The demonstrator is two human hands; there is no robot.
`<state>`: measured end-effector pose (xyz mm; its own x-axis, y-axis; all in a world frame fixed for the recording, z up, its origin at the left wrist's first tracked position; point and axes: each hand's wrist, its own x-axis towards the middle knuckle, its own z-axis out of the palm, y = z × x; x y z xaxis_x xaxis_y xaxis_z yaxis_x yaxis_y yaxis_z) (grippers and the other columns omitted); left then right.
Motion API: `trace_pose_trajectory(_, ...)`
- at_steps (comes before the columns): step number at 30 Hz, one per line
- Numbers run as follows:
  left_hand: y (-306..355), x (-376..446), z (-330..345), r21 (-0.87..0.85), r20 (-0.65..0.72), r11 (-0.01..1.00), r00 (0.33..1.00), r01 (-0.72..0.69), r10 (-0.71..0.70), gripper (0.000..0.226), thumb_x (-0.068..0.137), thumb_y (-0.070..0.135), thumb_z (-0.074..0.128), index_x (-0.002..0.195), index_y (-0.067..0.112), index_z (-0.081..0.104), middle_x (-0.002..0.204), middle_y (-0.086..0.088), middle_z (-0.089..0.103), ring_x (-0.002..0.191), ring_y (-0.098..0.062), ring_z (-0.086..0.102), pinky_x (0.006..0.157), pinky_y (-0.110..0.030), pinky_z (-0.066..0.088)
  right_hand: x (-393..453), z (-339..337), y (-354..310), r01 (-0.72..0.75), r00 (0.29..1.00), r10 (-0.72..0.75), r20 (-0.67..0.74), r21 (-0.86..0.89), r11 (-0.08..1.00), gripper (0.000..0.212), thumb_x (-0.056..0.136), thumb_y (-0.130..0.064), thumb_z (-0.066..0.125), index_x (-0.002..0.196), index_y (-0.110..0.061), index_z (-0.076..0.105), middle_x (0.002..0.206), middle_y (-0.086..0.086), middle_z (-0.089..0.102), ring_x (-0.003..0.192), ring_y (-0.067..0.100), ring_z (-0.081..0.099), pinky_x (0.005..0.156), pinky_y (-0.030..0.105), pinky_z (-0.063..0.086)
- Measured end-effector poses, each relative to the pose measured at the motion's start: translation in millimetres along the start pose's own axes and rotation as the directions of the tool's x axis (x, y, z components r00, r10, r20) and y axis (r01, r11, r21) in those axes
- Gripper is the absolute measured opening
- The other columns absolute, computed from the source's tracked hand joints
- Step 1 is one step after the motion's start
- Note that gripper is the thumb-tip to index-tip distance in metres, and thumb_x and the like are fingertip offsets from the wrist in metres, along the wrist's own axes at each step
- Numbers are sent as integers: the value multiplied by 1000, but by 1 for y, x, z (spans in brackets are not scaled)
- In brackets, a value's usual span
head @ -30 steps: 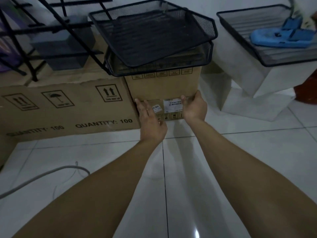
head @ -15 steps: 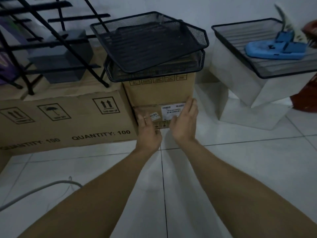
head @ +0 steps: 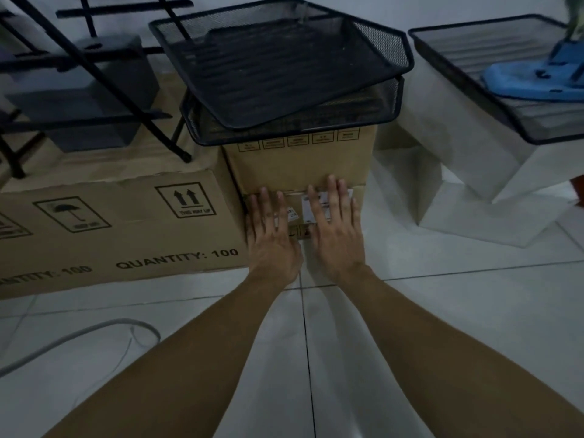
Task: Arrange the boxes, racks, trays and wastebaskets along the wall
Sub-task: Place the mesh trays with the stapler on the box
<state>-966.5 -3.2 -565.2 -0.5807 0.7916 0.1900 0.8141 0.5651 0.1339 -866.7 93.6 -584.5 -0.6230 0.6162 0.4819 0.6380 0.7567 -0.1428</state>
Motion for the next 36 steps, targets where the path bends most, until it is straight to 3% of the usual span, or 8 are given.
trace_pose_trajectory(10,11,2,-21,82,163,995,984,54,-67,101,92,49,44,147,12,-32,150,-17,-42,142,-37,-34,120,-52,-5,1,-8,-11,-55,995,54,82,1,999,104,78,-25,66,158,-21,0,163,12,-16,150,31,-13,120,54,11)
trace_pose_trajectory(15,25,-5,-67,81,278,995,957,64,-84,87,95,47,44,155,9,-6,160,-20,-18,149,-39,-6,120,-51,6,-3,-45,-24,-91,966,87,243,6,996,105,78,-30,70,157,-19,1,162,13,-19,151,31,-9,121,51,9)
trace_pose_trajectory(18,31,-18,-98,24,107,999,994,-32,30,53,92,39,46,133,6,48,138,-20,50,126,-33,44,100,-39,36,1,-86,-30,-108,978,87,189,102,989,69,83,-31,63,143,-9,38,147,17,36,134,32,35,111,42,29)
trace_pose_trajectory(20,32,-28,-120,6,-34,996,995,-94,94,37,93,36,45,111,8,60,112,-15,64,107,-30,55,84,-35,41,4,-119,-33,-58,998,56,15,114,992,34,83,-25,60,113,-10,57,117,11,53,108,28,50,90,37,39)
trace_pose_trajectory(23,25,-41,-153,18,-202,980,959,-198,197,19,89,29,46,83,15,56,84,-6,61,84,-25,56,66,-34,38,9,-168,-35,-16,976,39,-215,107,994,12,78,-20,60,87,-14,54,92,5,51,84,22,48,72,32,40)
trace_pose_trajectory(28,6,-45,-213,142,-427,889,783,-435,451,18,91,28,44,75,20,42,71,3,43,69,-19,42,62,-32,31,16,-228,-42,88,914,-45,-404,88,992,9,81,-15,53,87,-14,48,88,3,44,79,19,39,70,30,34)
trace_pose_trajectory(32,2,-35,-261,178,-529,854,684,-489,503,20,94,28,49,78,18,44,74,1,44,70,-18,41,63,-32,32,31,-260,-42,99,916,-66,-395,65,993,19,81,-19,55,98,-16,50,98,2,46,87,19,42,76,31,37)
trace_pose_trajectory(36,-3,-22,-287,14,-608,919,727,-393,320,22,96,33,46,82,17,43,81,0,44,76,-18,41,66,-34,40,49,-272,-36,20,964,-16,-265,13,1000,35,86,-31,57,118,-17,52,124,8,48,113,25,45,95,39,42)
